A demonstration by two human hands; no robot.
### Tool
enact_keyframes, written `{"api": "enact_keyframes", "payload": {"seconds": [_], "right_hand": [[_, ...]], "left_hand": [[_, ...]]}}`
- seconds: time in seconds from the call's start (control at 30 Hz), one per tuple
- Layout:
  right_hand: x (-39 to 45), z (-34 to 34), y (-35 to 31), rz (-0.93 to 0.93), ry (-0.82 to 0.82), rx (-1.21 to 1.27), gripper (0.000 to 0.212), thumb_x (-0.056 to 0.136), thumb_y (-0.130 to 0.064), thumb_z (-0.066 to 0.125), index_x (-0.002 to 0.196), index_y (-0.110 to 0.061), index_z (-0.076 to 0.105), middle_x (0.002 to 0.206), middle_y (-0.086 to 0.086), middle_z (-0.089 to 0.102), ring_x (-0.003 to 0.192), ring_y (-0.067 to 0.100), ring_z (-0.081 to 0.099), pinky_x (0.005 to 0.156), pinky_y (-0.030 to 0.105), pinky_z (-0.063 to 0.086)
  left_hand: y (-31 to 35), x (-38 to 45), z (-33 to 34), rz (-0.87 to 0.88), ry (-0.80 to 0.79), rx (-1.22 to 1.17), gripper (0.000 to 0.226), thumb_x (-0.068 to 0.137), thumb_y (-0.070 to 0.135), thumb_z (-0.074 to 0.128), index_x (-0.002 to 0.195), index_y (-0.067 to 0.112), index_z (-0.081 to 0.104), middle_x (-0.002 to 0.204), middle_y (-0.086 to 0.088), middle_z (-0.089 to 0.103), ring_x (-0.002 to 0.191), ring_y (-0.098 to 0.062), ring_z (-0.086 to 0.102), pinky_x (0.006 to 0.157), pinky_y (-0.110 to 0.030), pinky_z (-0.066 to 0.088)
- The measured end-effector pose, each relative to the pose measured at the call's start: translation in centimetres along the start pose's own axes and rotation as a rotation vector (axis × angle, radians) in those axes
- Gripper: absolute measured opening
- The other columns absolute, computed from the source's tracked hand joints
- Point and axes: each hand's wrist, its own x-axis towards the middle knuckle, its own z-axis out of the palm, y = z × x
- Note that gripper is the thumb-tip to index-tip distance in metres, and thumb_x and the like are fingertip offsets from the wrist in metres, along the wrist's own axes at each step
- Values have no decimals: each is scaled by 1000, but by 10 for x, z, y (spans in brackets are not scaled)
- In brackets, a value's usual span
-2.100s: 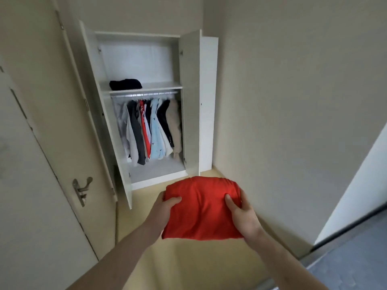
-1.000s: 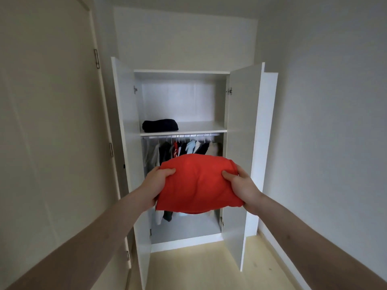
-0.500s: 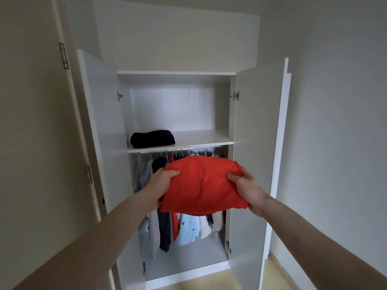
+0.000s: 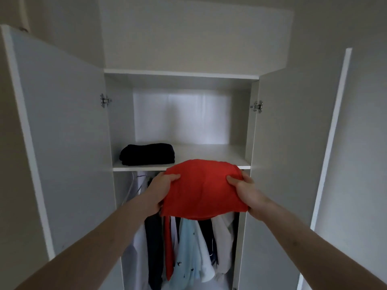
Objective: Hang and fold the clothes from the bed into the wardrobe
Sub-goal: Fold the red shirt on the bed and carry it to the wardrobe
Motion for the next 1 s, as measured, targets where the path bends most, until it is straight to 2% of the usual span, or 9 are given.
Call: {"api": "enact_keyframes", "payload": {"seconds": [0.13, 0.23, 0.33, 0.53, 0.63, 0.7, 0.8, 0.93, 1.0], "right_hand": [[59, 5, 7, 16, -33, -11, 46, 99, -25, 65, 143, -32, 52, 124, 1, 68, 106, 23, 69, 92, 43, 58], [109, 9, 11, 12, -37, 5, 48, 99, -25, 66, 144, -31, 52, 123, -1, 68, 103, 21, 69, 81, 35, 59], [153, 14, 15, 12, -27, 1, 48, 99, -25, 65, 145, -29, 51, 124, 0, 68, 103, 20, 69, 72, 31, 57], [265, 31, 32, -6, -7, -45, 49, 98, -26, 65, 145, -25, 51, 132, 3, 66, 113, 24, 66, 99, 41, 55], [325, 41, 37, -5, 25, -66, 49, 97, -26, 67, 144, -22, 52, 130, 4, 67, 112, 24, 67, 101, 41, 54], [354, 45, 37, -3, 45, -79, 47, 98, -24, 67, 142, -19, 52, 130, 6, 66, 113, 25, 66, 102, 42, 53], [400, 55, 37, 13, 62, -108, 43, 100, -25, 65, 140, -19, 51, 130, 5, 64, 111, 25, 65, 97, 40, 53], [442, 66, 43, 45, 69, -140, 52, 101, -27, 63, 149, -15, 45, 131, 7, 62, 107, 25, 64, 87, 37, 55], [458, 72, 47, 58, 71, -162, 51, 102, -26, 61, 148, -15, 44, 124, 5, 61, 102, 22, 62, 83, 35, 52]], "left_hand": [[2, 54, 4, -14, 34, 9, 9, 101, 24, 61, 110, 23, 61, 110, -8, 72, 100, -30, 70, 80, -41, 56], [6, 101, 6, -18, 44, 15, 31, 99, 27, 64, 128, 17, 59, 116, -9, 72, 104, -32, 70, 90, -47, 57], [12, 148, 7, -19, 30, 46, 45, 99, 29, 64, 139, 15, 52, 122, -9, 70, 106, -32, 70, 85, -45, 57], [23, 263, 3, -35, -11, 90, 38, 100, 29, 62, 134, 12, 59, 117, -10, 72, 104, -32, 71, 89, -46, 57], [29, 328, 0, -59, -29, 94, 42, 99, 31, 63, 135, 11, 59, 117, -11, 74, 103, -33, 73, 92, -48, 59], [33, 360, 0, -74, -34, 93, 39, 98, 31, 64, 131, 11, 61, 113, -11, 75, 99, -31, 74, 85, -44, 61], [37, 415, -1, -68, -51, 137, 37, 98, 31, 63, 129, 10, 64, 110, -9, 75, 98, -28, 74, 77, -36, 58], [36, 468, -7, -55, -55, 188, 39, 97, 32, 64, 129, 9, 64, 114, -9, 75, 100, -28, 73, 86, -39, 59], [31, 494, -11, -56, -55, 211, 40, 95, 30, 66, 127, 8, 66, 110, -9, 76, 98, -29, 74, 90, -43, 59]]}}
